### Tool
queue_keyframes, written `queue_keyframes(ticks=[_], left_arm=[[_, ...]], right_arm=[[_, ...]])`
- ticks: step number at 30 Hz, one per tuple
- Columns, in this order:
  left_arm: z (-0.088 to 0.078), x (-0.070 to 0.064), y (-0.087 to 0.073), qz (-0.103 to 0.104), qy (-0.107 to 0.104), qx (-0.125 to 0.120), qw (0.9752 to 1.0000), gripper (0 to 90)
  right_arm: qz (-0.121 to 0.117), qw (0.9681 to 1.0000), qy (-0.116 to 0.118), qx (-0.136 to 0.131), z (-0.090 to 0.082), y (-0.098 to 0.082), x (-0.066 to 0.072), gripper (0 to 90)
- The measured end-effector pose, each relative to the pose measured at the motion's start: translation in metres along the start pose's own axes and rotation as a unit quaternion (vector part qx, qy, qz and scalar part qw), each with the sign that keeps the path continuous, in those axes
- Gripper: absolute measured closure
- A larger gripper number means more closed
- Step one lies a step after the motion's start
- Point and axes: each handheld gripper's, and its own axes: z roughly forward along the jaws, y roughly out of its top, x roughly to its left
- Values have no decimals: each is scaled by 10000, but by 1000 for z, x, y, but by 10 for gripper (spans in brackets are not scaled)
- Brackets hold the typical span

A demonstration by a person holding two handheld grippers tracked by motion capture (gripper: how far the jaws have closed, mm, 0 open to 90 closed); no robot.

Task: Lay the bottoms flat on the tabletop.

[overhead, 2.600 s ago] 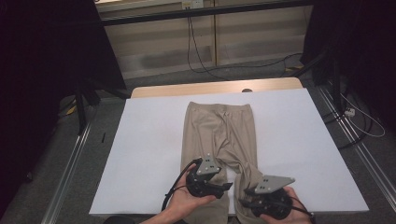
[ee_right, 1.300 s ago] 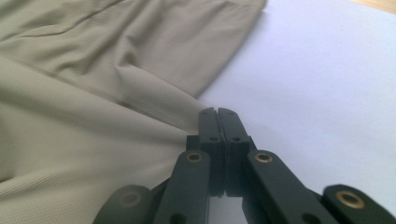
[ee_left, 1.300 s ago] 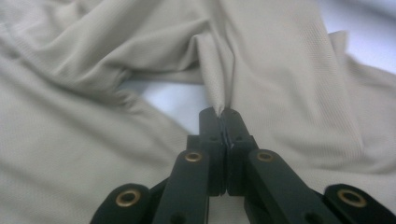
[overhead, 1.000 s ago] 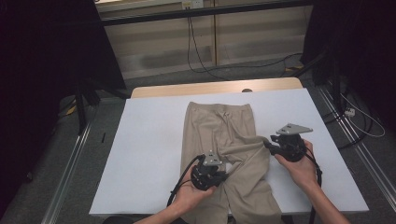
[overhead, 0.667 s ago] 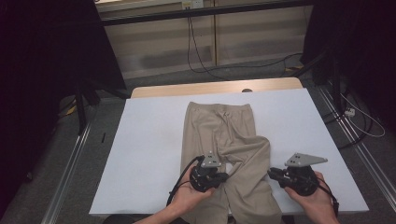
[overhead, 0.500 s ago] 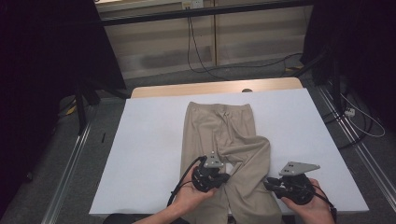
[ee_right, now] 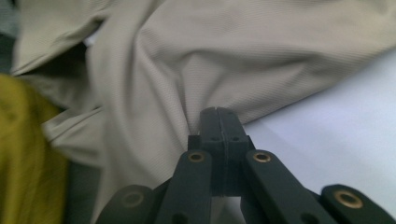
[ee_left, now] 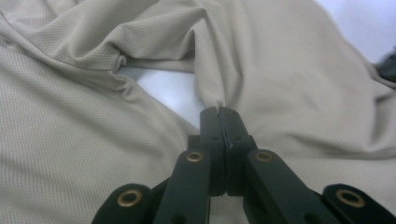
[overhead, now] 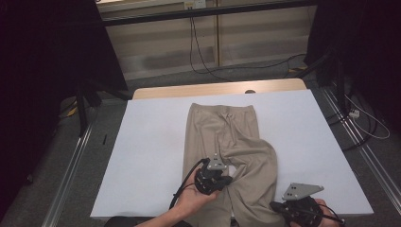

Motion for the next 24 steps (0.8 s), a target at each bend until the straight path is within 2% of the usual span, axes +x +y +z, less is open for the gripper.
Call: queue_keyframes(ticks=[3,5,7,8,9,11,13,14,16,17,18,19,20,21,22,23,24], left_arm=[[-3,-2,0,12,-108,-83,9999,887],[-8,-4,1,47,-105,-188,9998,854],[-13,-10,2,166,-60,-290,9994,816],[-16,-13,2,231,-127,-302,9992,800],[-18,-19,3,386,-217,-350,9984,801],[-18,-27,4,646,-333,-360,9967,833],[-13,-35,4,879,-502,-257,9945,833],[-7,-38,2,941,-532,-149,9940,799],[4,-42,-2,1097,-574,46,9923,702],[9,-44,-4,1199,-522,152,9913,666],[10,-46,-6,1272,-504,76,9906,644],[9,-48,-5,1348,-470,137,9897,630],[9,-49,-5,1321,-484,137,9900,647],[8,-49,-6,1277,-602,173,9898,775],[7,-50,-7,1241,-584,194,9904,889],[6,-51,-8,1260,-592,175,9901,898],[5,-54,-8,1221,-675,231,9899,900]], right_arm=[[4,10000,-78,-7,-2,-2,3,900],[147,9996,-210,-76,-2,0,-1,898],[174,9987,-436,-205,-2,3,-7,846],[210,9978,-557,-299,-3,5,-9,808],[198,9973,-578,-402,-4,6,-12,810],[134,9963,-538,-664,-8,10,-14,799],[62,9962,-237,-841,-7,15,-13,799],[-4,9963,-138,-849,-5,18,-10,788],[-134,9971,58,-753,5,24,-4,722],[-199,9977,97,-636,11,27,-1,695],[-293,9981,85,-542,17,28,1,683],[-372,9983,106,-446,22,29,2,652],[-405,9986,108,-323,27,29,3,632],[-424,9988,42,-219,30,27,4,651],[-419,9988,40,-253,30,26,5,741],[-393,9990,95,-201,28,25,5,825],[-386,9990,51,-196,25,23,5,863]])
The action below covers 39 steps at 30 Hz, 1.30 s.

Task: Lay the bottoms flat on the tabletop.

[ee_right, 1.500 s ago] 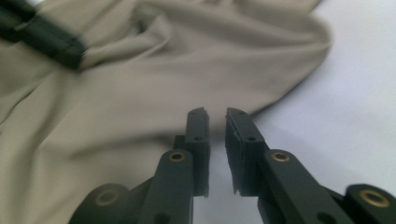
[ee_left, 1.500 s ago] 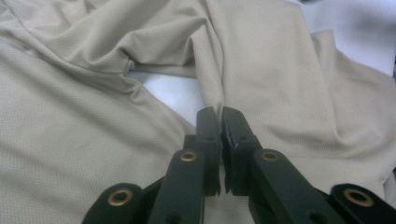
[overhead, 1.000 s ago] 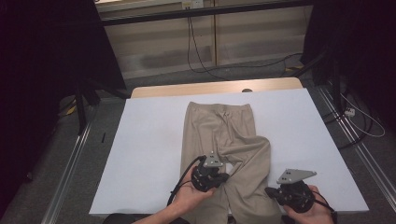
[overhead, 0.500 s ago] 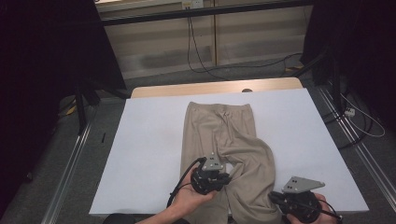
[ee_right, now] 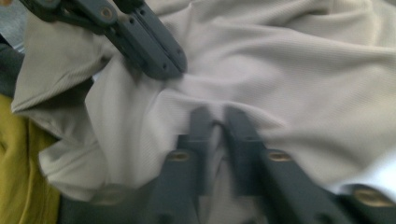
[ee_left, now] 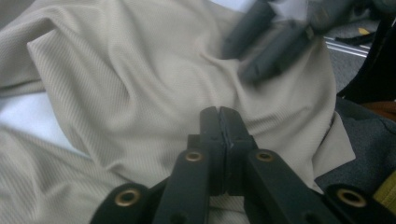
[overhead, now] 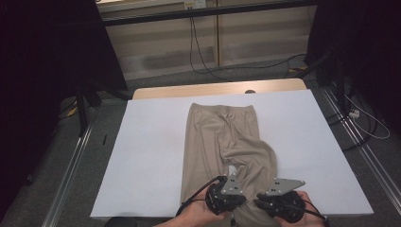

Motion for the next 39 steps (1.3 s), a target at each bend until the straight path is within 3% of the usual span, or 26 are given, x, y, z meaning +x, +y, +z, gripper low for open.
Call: queue_keyframes(ticks=[4,5,7,8,11,14,15,17,20,22,25,26,27,29,30,32,33,34,39], left_arm=[[-3,-14,-4,-52,-271,42,9996,900],[-5,-19,-4,-63,-270,155,9995,900],[-3,-27,-6,-150,-490,90,9986,900],[-3,-30,-6,-99,-468,212,9986,900],[-4,-34,-7,-82,-655,224,9976,898],[-9,-28,-4,-143,-497,126,9986,773],[-12,-24,-4,-187,-521,10,9985,766],[-18,-15,-4,-245,-325,-147,9991,766],[-24,1,-5,-238,16,-214,9995,767],[-23,9,-8,-270,205,-205,9992,738],[-13,14,-13,-236,303,-45,9993,701],[-13,14,-13,-120,318,-43,9994,702],[-12,12,-12,-179,331,-48,9993,718],[-12,10,-10,-272,322,16,9991,860],[-12,9,-11,-271,328,20,9991,899],[-13,9,-10,-284,267,109,9992,900],[-14,8,-10,-406,201,129,9989,900],[-15,8,-11,-418,174,122,9989,900],[-16,3,-11,-423,85,106,9990,900]], right_arm=[[12,9999,118,33,-11,-10,4,876],[17,9999,153,53,-13,-13,6,875],[-43,9997,248,50,-16,-18,11,867],[-40,9997,243,59,-18,-19,14,866],[-64,9993,309,180,-19,-23,20,840],[20,9994,340,46,-21,-22,20,702],[46,9996,277,-76,-22,-20,18,681],[190,9992,174,-316,-24,-15,10,653],[348,9977,-155,-557,-24,-6,-8,683],[510,9959,-395,-642,-24,0,-24,752],[725,9942,-614,-504,-15,6,-49,760],[796,9945,-513,-454,-10,7,-55,724],[820,9948,-440,-415,-5,7,-58,691],[770,9957,-472,-215,5,9,-59,595],[746,9961,-441,-145,9,8,-58,596],[549,9966,-606,-99,9,9,-54,734],[538,9971,-521,-103,9,9,-54,853],[551,9971,-520,-91,8,8,-54,900],[503,9962,-708,-12,0,3,-55,900]])
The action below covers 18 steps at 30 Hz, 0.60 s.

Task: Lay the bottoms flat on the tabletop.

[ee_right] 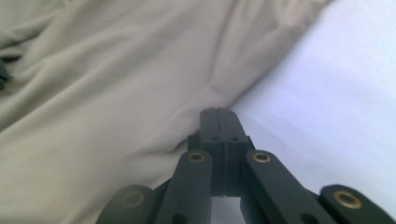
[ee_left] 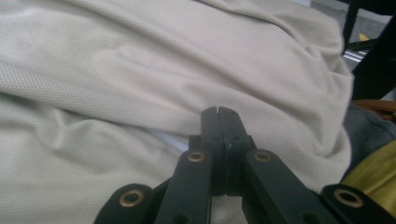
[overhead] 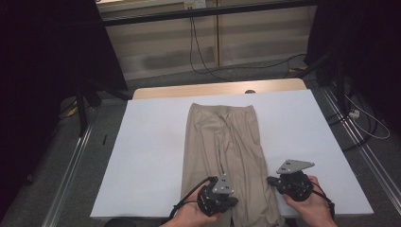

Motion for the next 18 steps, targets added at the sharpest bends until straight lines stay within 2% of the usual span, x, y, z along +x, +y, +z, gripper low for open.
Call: queue_keyframes(ticks=[4,8,11,13,14,17,18], left_arm=[[0,-2,0,-34,-45,32,10000,900],[0,-2,-1,-85,-84,33,9999,900],[-1,-1,-1,-197,-89,-8,9998,898],[-2,0,-1,-163,-63,5,9998,891],[-4,1,-1,-135,-58,-26,9999,871],[-12,3,-1,-261,102,-201,9994,716],[-17,6,-2,-268,144,-266,9992,707]], right_arm=[[135,9998,-167,7,-9,-7,-9,900],[218,9996,-166,13,-16,-13,-15,900],[206,9989,-394,113,-19,-16,-18,900],[264,9979,-584,137,-20,-16,-21,900],[312,9980,-538,131,-20,-15,-23,900],[395,9981,-466,118,-18,-15,-26,900],[435,9984,-371,31,-18,-15,-26,898]])
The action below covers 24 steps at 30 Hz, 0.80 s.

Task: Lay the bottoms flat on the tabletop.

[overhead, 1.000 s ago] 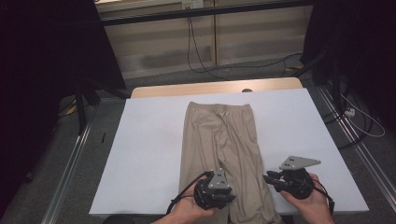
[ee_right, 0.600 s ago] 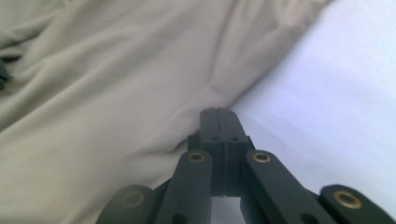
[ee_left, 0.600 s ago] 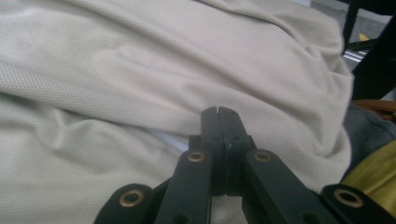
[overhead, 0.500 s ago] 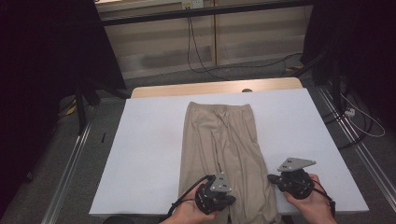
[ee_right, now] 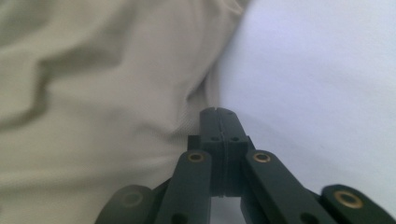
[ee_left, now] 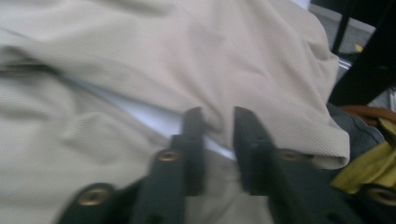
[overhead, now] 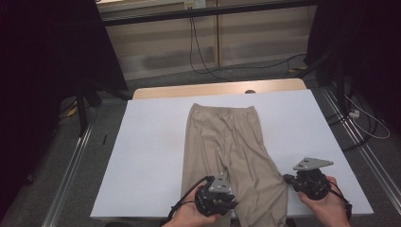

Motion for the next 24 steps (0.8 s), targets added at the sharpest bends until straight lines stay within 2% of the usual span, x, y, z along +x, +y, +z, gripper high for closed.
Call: queue_keyframes(ticks=[2,4,5,7,8,10,13,15,18,19,20,22,24], left_arm=[[-11,7,-2,-59,247,-115,9996,661],[-23,19,-9,-157,505,-176,9984,652],[-29,26,-14,-232,623,-197,9976,652],[-40,39,-23,-316,864,-125,9957,650],[-44,45,-27,-353,908,-14,9952,637],[-51,54,-37,-455,1239,12,9912,614],[-59,66,-49,-583,1479,66,9873,578],[-60,72,-56,-641,1580,138,9853,568],[-60,74,-60,-735,1516,262,9854,615],[-62,73,-59,-796,1391,297,9866,751],[-62,72,-60,-859,1392,293,9861,889],[-63,68,-60,-774,1459,362,9856,900],[-65,66,-61,-832,1389,404,9860,900]], right_arm=[[27,9999,90,-118,-1,2,1,845],[33,9995,200,-233,-1,3,2,774],[21,9995,173,-258,-1,4,3,750],[5,9992,227,-328,0,6,6,725],[-11,9989,260,-388,0,8,7,716],[-117,9981,373,-482,1,12,14,715],[-285,9969,583,-455,6,19,29,718],[-378,9960,699,-396,11,22,36,709],[-437,9955,736,-399,17,24,37,683],[-391,9957,736,-406,17,23,36,676],[-345,9960,721,-406,17,22,34,674],[-319,9968,628,-367,18,19,32,665],[-272,9972,604,-342,17,17,30,655]])
